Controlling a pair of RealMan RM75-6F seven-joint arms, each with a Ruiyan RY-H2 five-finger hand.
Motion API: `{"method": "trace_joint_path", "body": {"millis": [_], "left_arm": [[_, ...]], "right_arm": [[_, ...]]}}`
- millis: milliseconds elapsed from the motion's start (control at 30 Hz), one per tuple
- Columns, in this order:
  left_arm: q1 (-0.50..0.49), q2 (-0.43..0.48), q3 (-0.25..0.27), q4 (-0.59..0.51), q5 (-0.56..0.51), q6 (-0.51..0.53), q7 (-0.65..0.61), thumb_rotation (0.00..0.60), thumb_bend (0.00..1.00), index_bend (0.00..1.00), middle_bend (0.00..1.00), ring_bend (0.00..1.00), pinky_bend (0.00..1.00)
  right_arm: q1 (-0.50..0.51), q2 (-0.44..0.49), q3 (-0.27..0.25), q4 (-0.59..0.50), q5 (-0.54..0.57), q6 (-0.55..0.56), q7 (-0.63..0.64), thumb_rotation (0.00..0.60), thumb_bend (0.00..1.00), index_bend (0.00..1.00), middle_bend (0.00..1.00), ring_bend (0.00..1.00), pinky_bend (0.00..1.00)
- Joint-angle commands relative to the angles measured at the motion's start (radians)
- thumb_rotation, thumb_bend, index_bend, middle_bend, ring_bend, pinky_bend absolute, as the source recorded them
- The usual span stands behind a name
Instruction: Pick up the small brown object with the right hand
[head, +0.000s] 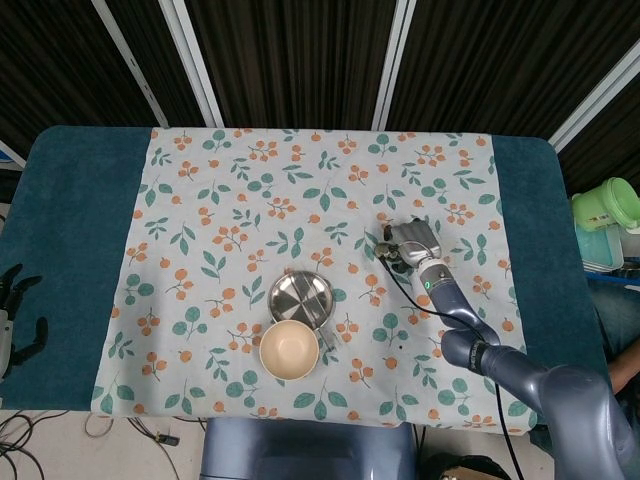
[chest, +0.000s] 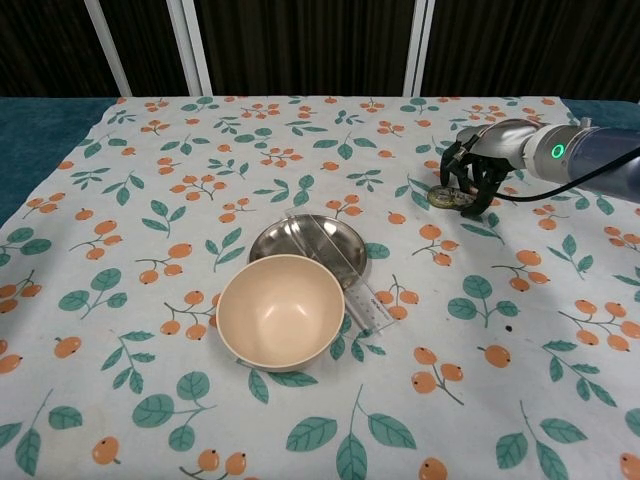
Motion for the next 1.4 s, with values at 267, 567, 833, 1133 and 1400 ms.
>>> {"method": "trace_joint_path", "body": {"millis": [267, 567, 833, 1133, 1400], "left_arm": [[0.000, 0.002, -0.001, -0.002, -0.004, -0.003, -0.007, 0.600, 0.50, 0.17, 0.04, 0.05, 0.00], [-0.001, 0.005, -0.002, -0.006, -0.009, -0.007, -0.009, 0.600, 0.50, 0.17, 0.04, 0.05, 0.00], [-0.001, 0.007, -0.002, -0.008, -0.012, -0.008, -0.010, 0.600, 0.50, 0.17, 0.04, 0.05, 0.00], [-0.003, 0.006, 0.003, -0.009, -0.008, -0.011, -0.005, 0.600, 0.50, 0.17, 0.04, 0.05, 0.00], [0.000, 0.002, 0.007, -0.009, 0.003, -0.002, 0.002, 0.600, 0.50, 0.17, 0.04, 0.05, 0.00]], "right_arm": [[-0.003, 0.005, 0.004, -0.042, 0.026, -0.003, -0.020, 0.600, 0.33, 0.40, 0.53, 0.49, 0.29], [-0.011, 0.032, 0.021, -0.115, 0.059, 0.021, -0.025, 0.600, 0.45, 0.51, 0.61, 0.57, 0.34], [-0.032, 0.103, 0.046, -0.221, 0.096, 0.028, 0.011, 0.600, 0.45, 0.52, 0.60, 0.57, 0.34], [-0.165, 0.351, 0.170, -0.541, 0.124, -0.035, 0.307, 0.600, 0.45, 0.52, 0.59, 0.57, 0.34], [-0.297, 0.500, 0.268, -0.686, -0.053, -0.072, 0.576, 0.600, 0.45, 0.52, 0.59, 0.57, 0.34]]}}
